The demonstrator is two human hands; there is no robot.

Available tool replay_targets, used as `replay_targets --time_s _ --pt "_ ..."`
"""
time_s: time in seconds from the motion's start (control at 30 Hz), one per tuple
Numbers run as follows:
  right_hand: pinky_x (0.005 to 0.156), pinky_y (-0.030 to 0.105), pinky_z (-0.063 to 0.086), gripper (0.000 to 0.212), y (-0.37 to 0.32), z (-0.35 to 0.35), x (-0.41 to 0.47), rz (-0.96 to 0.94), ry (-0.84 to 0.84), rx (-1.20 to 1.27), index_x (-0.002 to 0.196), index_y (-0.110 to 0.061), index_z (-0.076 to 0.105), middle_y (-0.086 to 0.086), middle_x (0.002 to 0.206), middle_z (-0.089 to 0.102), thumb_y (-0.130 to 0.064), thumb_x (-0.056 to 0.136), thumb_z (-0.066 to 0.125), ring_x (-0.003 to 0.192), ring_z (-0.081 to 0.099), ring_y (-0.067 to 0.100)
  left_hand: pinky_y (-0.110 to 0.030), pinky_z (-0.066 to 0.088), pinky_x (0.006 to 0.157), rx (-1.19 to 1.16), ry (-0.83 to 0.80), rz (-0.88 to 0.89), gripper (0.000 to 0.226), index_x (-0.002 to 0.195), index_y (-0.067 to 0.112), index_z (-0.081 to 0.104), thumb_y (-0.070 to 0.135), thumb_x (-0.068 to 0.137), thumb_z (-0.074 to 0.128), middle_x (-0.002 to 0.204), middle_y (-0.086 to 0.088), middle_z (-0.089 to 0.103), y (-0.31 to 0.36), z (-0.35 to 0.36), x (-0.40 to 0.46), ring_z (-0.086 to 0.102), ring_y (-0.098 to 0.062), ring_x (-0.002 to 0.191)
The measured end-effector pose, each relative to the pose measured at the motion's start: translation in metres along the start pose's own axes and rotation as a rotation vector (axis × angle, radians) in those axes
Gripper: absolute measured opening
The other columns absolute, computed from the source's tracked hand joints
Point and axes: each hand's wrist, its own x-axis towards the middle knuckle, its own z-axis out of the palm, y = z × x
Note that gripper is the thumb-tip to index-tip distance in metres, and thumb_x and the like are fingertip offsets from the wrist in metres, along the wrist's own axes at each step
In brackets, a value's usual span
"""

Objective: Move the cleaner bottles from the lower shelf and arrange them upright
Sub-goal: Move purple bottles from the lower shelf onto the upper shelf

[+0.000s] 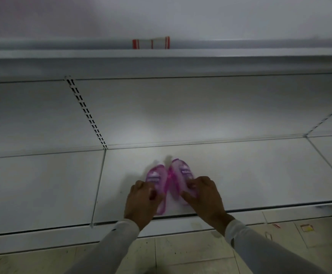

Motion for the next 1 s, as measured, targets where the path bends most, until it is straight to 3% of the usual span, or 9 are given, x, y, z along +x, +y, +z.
replay_targets --time_s 0.07,0.13,0.23,0.37,0.43,0.5,0.67,0.83,1.0 --pt "0.071 0.024 0.042 0.017 -0.008 0.002 0.007 0.014 0.011 0.07 0.085 -0.032 0.062 -0.005 0.089 0.055 -0.048 0.081 0.067 0.084 0.051 0.012 -0.034 0.044 0.089 0.009 -0.013 -0.044 0.035 0.108 0.018 0.061 0.043 0.084 0.057 0.103 -0.005 0.054 -0.002 0.004 0.009 0.051 -0.027 0.101" --pt "0.069 0.021 0.038 0.017 -0.012 0.001 0.018 0.097 0.033 0.143 0.089 -0.029 0.058 -0.003 0.09 0.053 -0.043 0.084 0.067 0.083 0.052 0.013 -0.036 0.045 0.092 -0.083 -0.03 -0.165 0.044 0.116 0.016 0.056 0.038 0.08 0.067 0.109 -0.007 0.054 -0.009 0.007 0.021 0.053 -0.029 0.105" --pt "0.083 0.025 0.043 0.066 -0.006 0.0 0.04 0.408 -0.015 0.301 0.132 -0.011 0.047 0.009 0.125 0.055 -0.045 0.08 0.073 0.111 0.057 0.027 -0.039 0.05 0.091 -0.322 -0.12 -0.403 0.084 0.118 0.016 0.048 0.059 0.051 0.074 0.11 -0.009 0.06 -0.015 0.012 0.039 0.061 -0.03 0.101" --pt "0.083 0.035 0.054 0.085 0.003 0.012 0.055 0.538 -0.131 0.386 0.119 -0.007 0.055 0.009 0.115 0.066 -0.062 0.059 0.079 0.101 0.065 0.025 -0.043 0.058 0.079 -0.461 -0.197 -0.514 0.085 0.097 0.014 0.065 0.066 0.031 0.081 0.09 -0.006 0.073 -0.03 0.025 0.057 0.07 -0.025 0.084" --pt "0.078 0.039 0.059 0.083 0.008 0.019 0.058 0.531 -0.147 0.437 0.104 -0.009 0.067 0.007 0.1 0.073 -0.067 0.046 0.079 0.088 0.07 0.022 -0.033 0.059 0.063 -0.517 -0.239 -0.496 0.065 0.089 0.011 0.073 0.054 0.042 0.089 0.082 -0.007 0.075 -0.026 0.02 0.06 0.072 -0.022 0.074" --pt "0.075 0.04 0.061 0.062 0.008 0.019 0.06 0.512 -0.188 0.479 0.093 -0.01 0.074 0.008 0.089 0.075 -0.055 0.053 0.084 0.08 0.072 0.022 -0.023 0.051 0.052 -0.576 -0.296 -0.488 0.04 0.086 0.007 0.076 0.033 0.059 0.09 0.08 -0.011 0.075 -0.023 0.015 0.062 0.072 -0.023 0.07" --pt "0.074 0.034 0.061 0.037 0.0 0.017 0.046 0.503 -0.261 0.548 0.086 -0.014 0.076 0.003 0.081 0.076 -0.039 0.061 0.087 0.077 0.073 0.018 -0.022 0.051 0.049 -0.69 -0.342 -0.475 0.025 0.086 0.001 0.074 0.013 0.067 0.086 0.074 -0.012 0.074 -0.022 0.004 0.055 0.071 -0.019 0.062" --pt "0.082 0.037 0.056 0.08 -0.008 0.004 0.014 0.419 -0.107 0.521 0.104 -0.019 0.059 -0.003 0.098 0.07 -0.052 0.038 0.089 0.091 0.068 0.017 -0.034 0.058 0.072 -0.629 -0.256 -0.298 0.064 0.099 0.008 0.063 0.025 0.046 0.093 0.091 -0.009 0.072 -0.013 -0.015 0.034 0.071 -0.022 0.081" --pt "0.089 0.042 0.055 0.069 -0.044 -0.053 -0.032 0.317 -0.005 0.524 0.103 -0.026 0.046 -0.004 0.104 0.064 -0.033 0.053 0.093 0.098 0.064 0.019 -0.03 0.055 0.077 -0.582 -0.152 -0.141 0.07 0.104 0.013 0.051 0.025 0.049 0.093 0.095 0.0 0.067 0.02 -0.06 -0.013 0.066 -0.014 0.087"
